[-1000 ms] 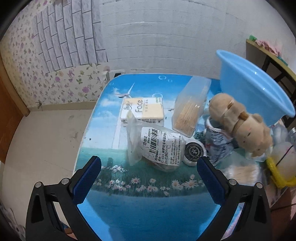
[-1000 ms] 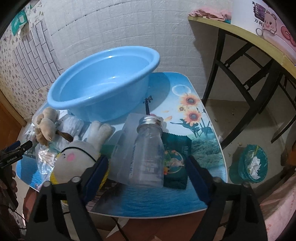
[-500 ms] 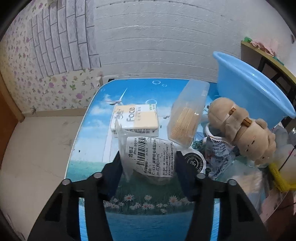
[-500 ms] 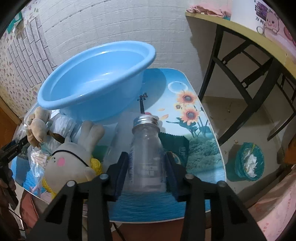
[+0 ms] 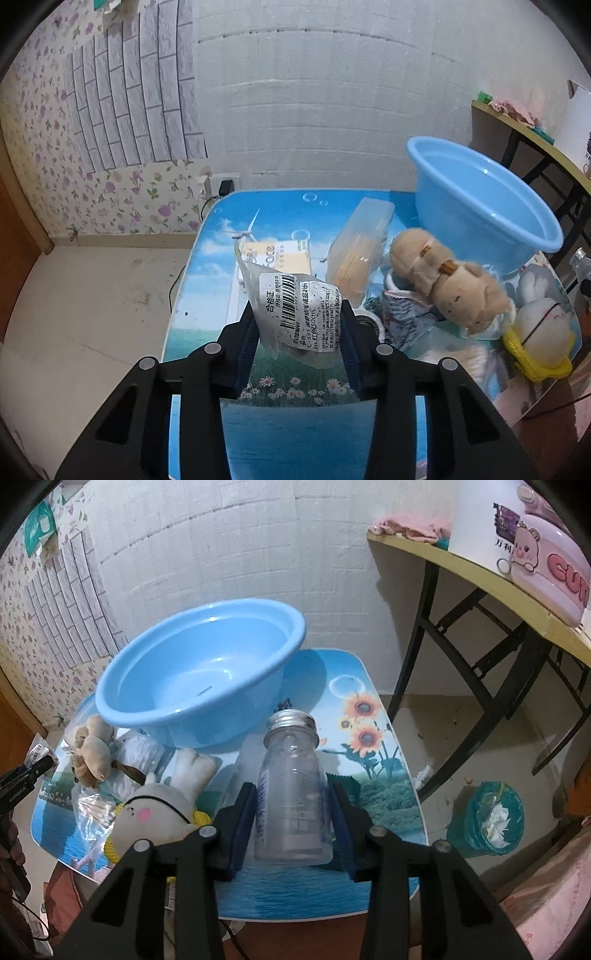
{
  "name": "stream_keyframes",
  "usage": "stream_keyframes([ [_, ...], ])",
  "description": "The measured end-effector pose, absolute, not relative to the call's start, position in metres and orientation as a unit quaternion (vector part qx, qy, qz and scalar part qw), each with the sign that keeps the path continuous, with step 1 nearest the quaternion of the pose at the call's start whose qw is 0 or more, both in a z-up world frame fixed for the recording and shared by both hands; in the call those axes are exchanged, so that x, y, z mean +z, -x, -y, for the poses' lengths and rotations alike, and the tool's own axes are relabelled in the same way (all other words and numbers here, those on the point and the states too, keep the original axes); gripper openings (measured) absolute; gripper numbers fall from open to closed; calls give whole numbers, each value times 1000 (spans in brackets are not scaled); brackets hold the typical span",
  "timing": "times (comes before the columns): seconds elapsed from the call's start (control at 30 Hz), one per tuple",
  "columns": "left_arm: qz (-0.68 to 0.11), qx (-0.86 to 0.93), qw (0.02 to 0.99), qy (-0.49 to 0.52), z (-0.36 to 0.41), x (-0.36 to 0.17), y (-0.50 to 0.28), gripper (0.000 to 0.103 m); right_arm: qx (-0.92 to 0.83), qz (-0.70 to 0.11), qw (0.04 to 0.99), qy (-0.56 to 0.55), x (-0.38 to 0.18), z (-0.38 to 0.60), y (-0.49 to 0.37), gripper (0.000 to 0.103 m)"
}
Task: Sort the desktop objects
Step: 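Grasp the glass bottle with the right tool while the left tool grasps the barcode bag, then carry the bottle and barcode bag over the blue basin and release both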
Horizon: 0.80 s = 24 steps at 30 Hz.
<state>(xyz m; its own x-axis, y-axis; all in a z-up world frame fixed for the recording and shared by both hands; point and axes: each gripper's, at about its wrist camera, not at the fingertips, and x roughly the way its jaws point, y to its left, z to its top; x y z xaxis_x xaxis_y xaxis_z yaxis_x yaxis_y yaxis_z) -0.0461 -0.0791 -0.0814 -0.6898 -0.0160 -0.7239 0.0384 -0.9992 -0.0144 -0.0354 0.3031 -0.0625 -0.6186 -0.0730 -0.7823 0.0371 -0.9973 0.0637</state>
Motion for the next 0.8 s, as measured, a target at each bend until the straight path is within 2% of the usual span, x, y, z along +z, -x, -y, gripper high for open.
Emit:
stream_keyframes([
  [0.43, -11, -942, -17, -334, 42, -19, 15, 40, -916, 27, 85, -391, -36, -299, 22, 39],
  [0.8, -15, -940, -62, -335, 1, 2, 48, 40, -916, 23, 113, -383, -20, -294, 44, 39],
])
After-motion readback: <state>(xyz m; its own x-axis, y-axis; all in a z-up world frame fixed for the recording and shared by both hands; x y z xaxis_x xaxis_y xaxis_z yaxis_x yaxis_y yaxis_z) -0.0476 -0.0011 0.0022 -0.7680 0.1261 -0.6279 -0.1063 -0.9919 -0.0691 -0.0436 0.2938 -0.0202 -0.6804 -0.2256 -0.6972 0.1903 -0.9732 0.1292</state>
